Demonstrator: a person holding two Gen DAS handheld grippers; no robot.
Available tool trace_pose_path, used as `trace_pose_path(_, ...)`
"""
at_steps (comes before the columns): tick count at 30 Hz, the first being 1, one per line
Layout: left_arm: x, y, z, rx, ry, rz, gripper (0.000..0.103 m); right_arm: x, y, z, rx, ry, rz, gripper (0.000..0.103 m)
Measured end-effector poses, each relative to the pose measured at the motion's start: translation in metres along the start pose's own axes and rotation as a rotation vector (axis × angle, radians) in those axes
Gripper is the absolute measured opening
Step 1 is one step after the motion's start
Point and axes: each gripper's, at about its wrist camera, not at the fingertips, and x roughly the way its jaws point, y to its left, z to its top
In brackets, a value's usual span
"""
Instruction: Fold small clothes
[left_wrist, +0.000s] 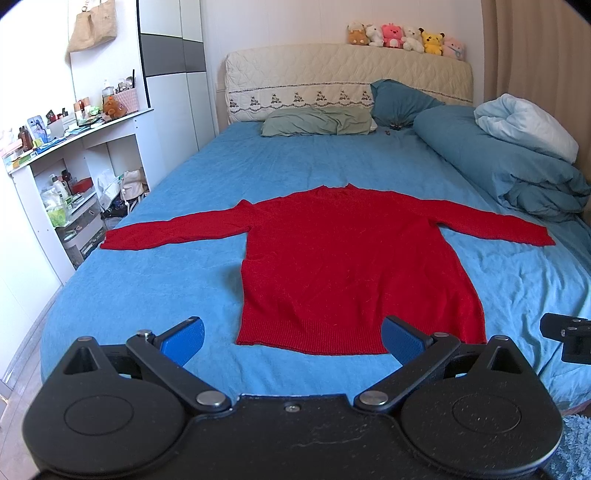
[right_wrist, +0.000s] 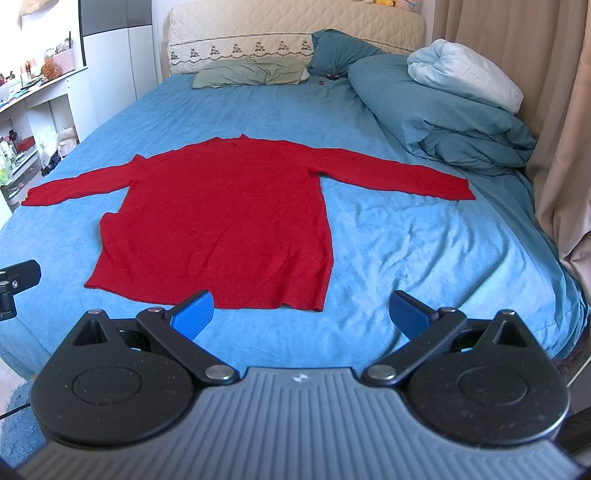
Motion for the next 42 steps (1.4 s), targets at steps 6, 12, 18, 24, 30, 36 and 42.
trace_pose_path(6,-0.002,0.001,0.000,-0.004,-0.004,-0.001,0.103,0.001,0.001,-0.001,-0.001,0.003,-0.002,0.103)
trace_pose_path(12,-0.002,0.001,0.000,-0.004,-0.004,-0.001,0.103,0.000,0.003,-0.001,0.000,0.001,0.001,0.103)
trace_pose_path(18,-0.003,0.003,-0.001,-0.013,-0.006,0.001,0.103,-0.001,0.003,0.000,-0.001,0.002,0.001,0.103)
trace_pose_path(24,-0.003,0.002,-0.002,-0.011,-0.006,0.005,0.103,0.000,0.004,-0.001,-0.001,0.001,0.000,0.103)
trace_pose_path(30,-0.003,0.001,-0.003,-0.012,-0.006,0.006,0.103,0.000,0.008,-0.002,-0.002,0.000,0.001,0.103)
trace_pose_path(36,-0.001,0.000,-0.001,-0.011,-0.002,0.002,0.103,0.002,0.015,-0.003,0.006,0.008,-0.001,0.103)
trace_pose_path(42,0.015,-0.011,0.029,0.014,-0.032,-0.023,0.103,0.022,0.000,0.016,0.063,0.004,-0.012,0.103)
